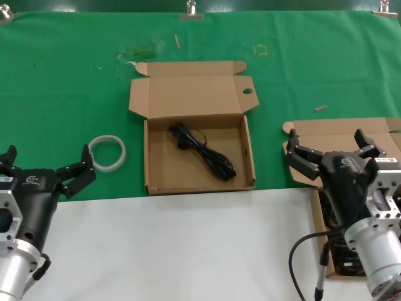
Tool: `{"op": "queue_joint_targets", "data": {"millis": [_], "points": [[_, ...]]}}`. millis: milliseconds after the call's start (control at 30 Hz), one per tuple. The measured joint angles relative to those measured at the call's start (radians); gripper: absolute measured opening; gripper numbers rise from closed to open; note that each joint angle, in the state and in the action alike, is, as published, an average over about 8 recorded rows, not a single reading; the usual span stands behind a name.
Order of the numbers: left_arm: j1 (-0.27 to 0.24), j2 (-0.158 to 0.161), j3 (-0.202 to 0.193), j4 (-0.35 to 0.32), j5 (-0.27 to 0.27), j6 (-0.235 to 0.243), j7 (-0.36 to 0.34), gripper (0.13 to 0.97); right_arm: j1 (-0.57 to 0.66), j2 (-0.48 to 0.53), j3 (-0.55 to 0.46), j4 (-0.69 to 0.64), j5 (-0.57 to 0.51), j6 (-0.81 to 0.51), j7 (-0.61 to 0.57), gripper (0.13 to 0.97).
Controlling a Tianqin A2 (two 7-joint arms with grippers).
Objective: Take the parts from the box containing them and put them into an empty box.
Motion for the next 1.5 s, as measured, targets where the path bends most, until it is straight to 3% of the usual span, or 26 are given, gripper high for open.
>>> {"op": "queue_joint_targets", "data": {"millis": [1500], "points": [[0.000, 0.000, 0.000, 0.000, 0.000, 0.000, 0.000, 0.966, 0.000, 0.000, 0.000, 0.000, 0.000, 0.000, 0.000, 0.966]]}}
